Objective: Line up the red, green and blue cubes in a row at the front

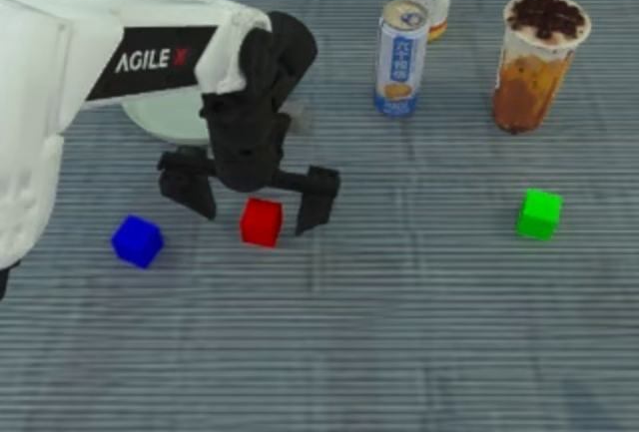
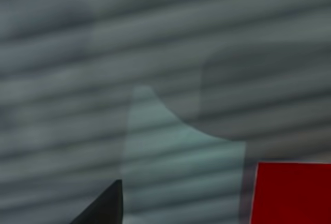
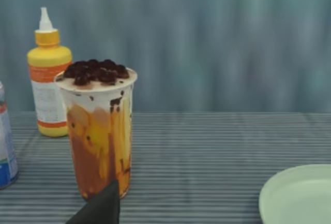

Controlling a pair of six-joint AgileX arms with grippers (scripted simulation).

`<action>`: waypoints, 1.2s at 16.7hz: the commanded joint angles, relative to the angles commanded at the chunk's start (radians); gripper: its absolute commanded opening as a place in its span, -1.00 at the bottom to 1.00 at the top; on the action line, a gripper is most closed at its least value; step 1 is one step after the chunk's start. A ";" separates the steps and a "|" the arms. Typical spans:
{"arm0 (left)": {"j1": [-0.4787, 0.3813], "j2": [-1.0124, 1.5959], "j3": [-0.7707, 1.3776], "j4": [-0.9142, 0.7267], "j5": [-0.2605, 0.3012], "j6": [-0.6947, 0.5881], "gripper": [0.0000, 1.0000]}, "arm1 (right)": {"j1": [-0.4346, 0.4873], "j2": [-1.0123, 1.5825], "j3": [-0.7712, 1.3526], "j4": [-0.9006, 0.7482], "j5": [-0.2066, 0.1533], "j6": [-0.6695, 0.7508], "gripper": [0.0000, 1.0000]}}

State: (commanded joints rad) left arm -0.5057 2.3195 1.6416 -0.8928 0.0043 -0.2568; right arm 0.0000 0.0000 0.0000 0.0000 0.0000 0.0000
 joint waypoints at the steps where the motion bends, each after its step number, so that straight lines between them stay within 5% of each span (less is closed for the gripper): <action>1: 0.000 0.000 0.000 0.000 0.000 0.000 1.00 | 0.000 0.000 0.000 0.000 0.000 0.000 1.00; 14: 0.000 0.000 0.000 0.000 0.000 0.000 -0.96 | 0.000 0.000 0.000 0.000 0.000 0.000 1.00; 20: 0.000 0.000 0.000 0.000 0.000 0.000 -1.00 | 0.000 0.000 0.000 0.000 0.000 0.000 1.00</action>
State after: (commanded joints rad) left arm -0.5057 2.3195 1.6416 -0.8928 0.0043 -0.2568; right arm 0.0000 0.0000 0.0000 0.0000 0.0000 0.0000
